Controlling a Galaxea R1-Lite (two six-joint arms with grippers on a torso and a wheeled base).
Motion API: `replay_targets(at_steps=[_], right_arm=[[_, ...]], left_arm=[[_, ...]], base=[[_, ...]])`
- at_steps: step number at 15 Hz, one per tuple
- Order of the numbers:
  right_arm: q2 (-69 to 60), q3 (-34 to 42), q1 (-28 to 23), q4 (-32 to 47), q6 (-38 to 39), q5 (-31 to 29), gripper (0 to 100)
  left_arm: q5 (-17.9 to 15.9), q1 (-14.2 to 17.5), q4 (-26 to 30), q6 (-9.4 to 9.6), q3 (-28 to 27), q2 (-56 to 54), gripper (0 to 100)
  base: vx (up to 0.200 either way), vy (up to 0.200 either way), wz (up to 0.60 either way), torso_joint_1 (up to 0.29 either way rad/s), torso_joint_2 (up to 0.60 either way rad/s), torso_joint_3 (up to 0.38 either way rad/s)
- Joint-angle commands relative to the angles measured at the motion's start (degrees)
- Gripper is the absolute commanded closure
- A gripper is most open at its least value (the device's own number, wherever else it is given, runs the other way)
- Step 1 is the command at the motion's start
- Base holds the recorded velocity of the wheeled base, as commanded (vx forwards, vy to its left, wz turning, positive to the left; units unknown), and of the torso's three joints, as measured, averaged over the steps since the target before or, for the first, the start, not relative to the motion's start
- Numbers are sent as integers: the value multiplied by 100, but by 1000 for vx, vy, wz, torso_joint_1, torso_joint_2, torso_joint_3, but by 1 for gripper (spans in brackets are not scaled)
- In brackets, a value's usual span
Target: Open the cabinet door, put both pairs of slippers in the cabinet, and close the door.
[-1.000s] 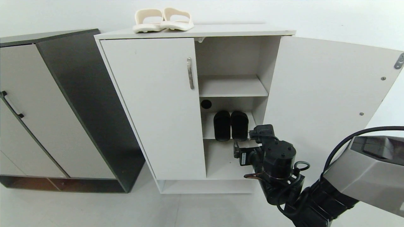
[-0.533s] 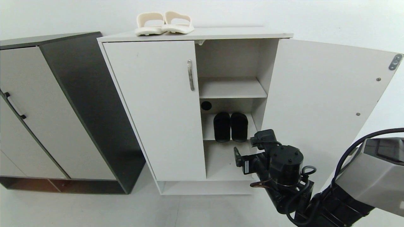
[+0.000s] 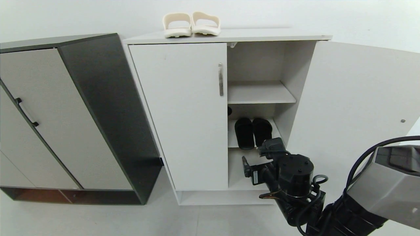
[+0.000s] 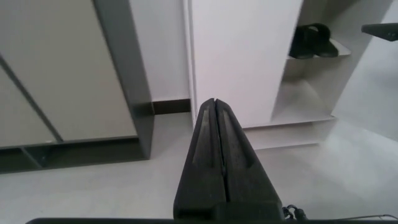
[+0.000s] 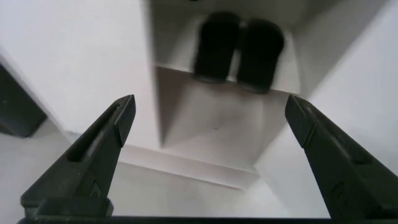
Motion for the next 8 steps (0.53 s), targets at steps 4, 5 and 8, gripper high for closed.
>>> replay_targets(at_steps=[4, 5, 8], right_arm=[[26, 59, -7, -28, -13, 9, 0], [35, 50, -7, -37, -13, 9, 0], [35, 59, -7, -37, -13, 114, 0]], left_arm=[[1, 2, -1, 0, 0, 8, 100], [1, 2, -1, 0, 0, 8, 100], [-8, 2, -1, 8, 0, -1, 100]], base=[[0, 200, 0, 4, 4, 4], [0, 200, 0, 2, 2, 2], [0, 200, 0, -1, 4, 2]])
